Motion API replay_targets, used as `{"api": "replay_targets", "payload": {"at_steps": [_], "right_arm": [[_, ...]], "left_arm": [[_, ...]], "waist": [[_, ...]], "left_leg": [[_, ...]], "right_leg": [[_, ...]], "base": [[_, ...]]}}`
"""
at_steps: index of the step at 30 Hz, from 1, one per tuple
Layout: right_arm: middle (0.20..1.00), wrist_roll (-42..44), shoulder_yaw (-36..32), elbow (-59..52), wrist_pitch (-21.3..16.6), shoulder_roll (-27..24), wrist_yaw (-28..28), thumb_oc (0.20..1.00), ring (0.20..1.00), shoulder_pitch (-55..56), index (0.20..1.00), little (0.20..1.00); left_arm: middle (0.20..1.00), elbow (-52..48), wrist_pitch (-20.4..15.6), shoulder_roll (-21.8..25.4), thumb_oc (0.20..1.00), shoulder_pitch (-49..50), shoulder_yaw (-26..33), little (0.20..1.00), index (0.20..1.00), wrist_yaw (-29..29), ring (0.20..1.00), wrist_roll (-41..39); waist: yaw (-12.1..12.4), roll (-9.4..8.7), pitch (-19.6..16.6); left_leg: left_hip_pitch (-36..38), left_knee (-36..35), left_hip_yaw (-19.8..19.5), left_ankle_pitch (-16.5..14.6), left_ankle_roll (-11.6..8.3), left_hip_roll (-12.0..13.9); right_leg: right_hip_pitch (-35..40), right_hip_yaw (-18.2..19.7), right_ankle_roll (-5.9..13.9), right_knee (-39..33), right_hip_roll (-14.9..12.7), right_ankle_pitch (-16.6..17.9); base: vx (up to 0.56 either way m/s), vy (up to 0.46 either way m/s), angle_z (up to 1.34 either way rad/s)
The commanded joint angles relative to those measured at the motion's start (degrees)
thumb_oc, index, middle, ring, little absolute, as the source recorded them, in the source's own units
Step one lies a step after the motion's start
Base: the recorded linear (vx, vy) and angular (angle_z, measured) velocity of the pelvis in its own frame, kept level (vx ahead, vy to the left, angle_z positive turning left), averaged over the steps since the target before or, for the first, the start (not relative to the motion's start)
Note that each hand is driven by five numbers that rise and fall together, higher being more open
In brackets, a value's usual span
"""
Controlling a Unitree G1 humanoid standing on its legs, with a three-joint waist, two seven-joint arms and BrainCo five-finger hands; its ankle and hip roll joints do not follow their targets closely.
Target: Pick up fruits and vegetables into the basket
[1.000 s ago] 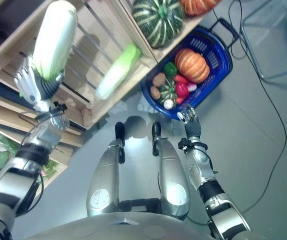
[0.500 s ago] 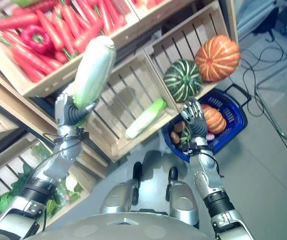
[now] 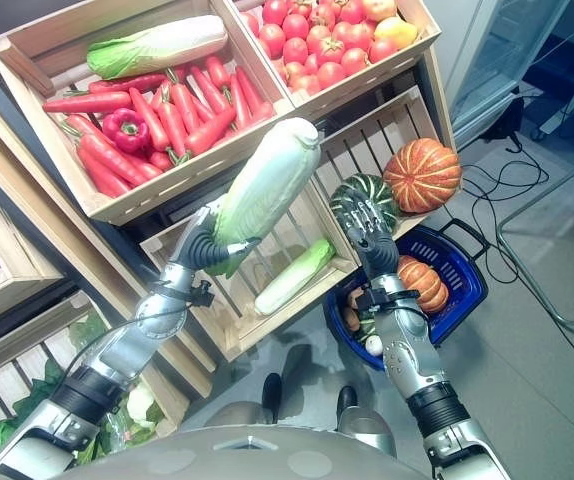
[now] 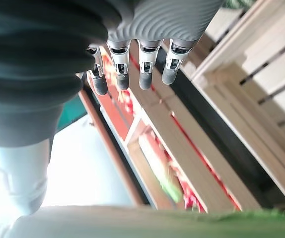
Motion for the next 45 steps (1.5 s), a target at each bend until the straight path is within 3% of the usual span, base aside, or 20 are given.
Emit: {"api": "replay_targets", "payload": {"at_steps": [1, 9, 19, 27, 40, 41, 42, 44, 45], "right_arm": [[1.0, -0.2, 1.1, -6.3, -1.5, -0.7, 3.9, 1.0, 1.0, -0.7, 1.0, 1.0], [1.0, 2.7, 2.4, -7.8, -1.4, -4.8, 9.0, 1.0, 1.0, -1.9, 1.0, 1.0], [1.0, 2.9, 3.8, -9.9, -2.9, -6.7, 7.6, 1.0, 1.0, -3.1, 1.0, 1.0], [1.0, 4.6, 5.2, -11.0, -2.1, -6.2, 7.2, 1.0, 1.0, -3.3, 1.0, 1.0], [1.0, 18.6, 8.3, -13.6, 3.4, -1.6, 7.4, 1.0, 1.0, -1.1, 1.0, 1.0], [0.881, 19.7, 8.7, -13.6, 3.7, -1.5, 7.7, 0.881, 0.881, -1.0, 0.881, 0.881], [0.636, 20.8, 8.9, -13.6, 4.1, -1.3, 8.1, 0.636, 0.636, -1.0, 0.636, 0.636], [0.357, 21.8, 9.3, -13.5, 4.5, -1.0, 8.1, 0.357, 0.357, -1.0, 0.357, 0.357], [0.256, 22.1, 9.5, -13.3, 4.6, -0.7, 8.1, 0.256, 0.256, -1.0, 0.256, 0.256]], "left_arm": [[0.2, -4.7, -4.2, 2.3, 0.2, -1.8, -1.2, 0.2, 0.2, -3.3, 0.2, -3.2], [0.2, -5.3, -3.1, 4.4, 0.2, -1.6, -4.4, 0.2, 0.2, -10.7, 0.2, -6.0], [0.2, -6.3, 2.2, 6.8, 0.2, -3.1, -7.1, 0.2, 0.2, -16.0, 0.2, -2.6], [0.2, -7.1, 3.9, 7.7, 0.2, -2.9, -7.9, 0.2, 0.2, -17.5, 0.2, -0.8], [0.2, -8.2, 4.9, 7.8, 0.2, -2.2, -8.1, 0.2, 0.2, -15.1, 0.2, 3.0], [0.2, -8.2, 4.9, 7.8, 0.2, -2.3, -8.2, 0.2, 0.2, -14.8, 0.2, 2.7], [0.2, -8.3, 5.0, 7.7, 0.2, -2.2, -8.0, 0.2, 0.2, -14.6, 0.2, 2.5], [0.2, -8.4, 5.2, 7.6, 0.2, -2.3, -7.9, 0.2, 0.2, -14.1, 0.2, 2.3], [0.2, -8.6, 5.5, 7.4, 0.2, -2.3, -7.8, 0.2, 0.2, -14.2, 0.2, 2.4]], "waist": [[-0.2, -3.52, -3.6], [0.0, -3.75, -4.9], [-0.2, -3.53, -5.4], [-0.2, -3.34, -5.6], [-0.2, -3.2, -5.8], [-0.2, -3.19, -5.8], [-0.2, -3.2, -5.8], [-0.1, -3.19, -5.8], [0.0, -3.15, -5.9]], "left_leg": [[-0.5, 0.2, 1.9, -3.7, 2.87, -3.2], [-0.4, 0.1, 2.4, -4.1, 3.48, -3.1], [-0.5, 0.1, 2.8, -4.3, 3.72, -3.0], [-0.7, 0.1, 3.1, -4.4, 3.89, -2.8], [-1.5, 0.1, 3.3, -4.1, 3.99, -2.8], [-1.6, 0.1, 3.3, -4.1, 3.95, -2.8], [-1.6, 0.1, 3.4, -4.1, 3.96, -2.8], [-1.7, 0.1, 3.4, -4.0, 3.98, -2.8], [-1.8, 0.1, 3.3, -4.0, 3.96, -2.8]], "right_leg": [[-1.0, 0.3, 3.46, 0.2, -3.1, 1.4], [-1.4, 0.9, 4.2, 0.2, -3.1, 1.6], [-1.8, 1.6, 4.76, 0.2, -3.2, 1.7], [-2.2, 1.6, 5.04, 0.2, -3.4, 1.9], [-3.1, 1.7, 5.23, 0.2, -3.6, 2.2], [-3.1, 1.7, 5.23, 0.2, -3.6, 2.2], [-3.2, 1.7, 5.22, 0.2, -3.6, 2.2], [-3.2, 1.6, 5.21, 0.2, -3.7, 2.2], [-3.3, 1.6, 5.22, 0.2, -3.7, 2.2]], "base": [[0.0, 0.0, 0.0], [0.0, 0.001, -0.01], [0.0, 0.0, 0.0], [0.0, 0.0, 0.0], [-0.01, 0.002, -0.01], [-0.03, 0.01, -0.03], [0.0, 0.0, 0.0], [0.0, 0.0, 0.0], [0.0, 0.0, 0.0]]}}
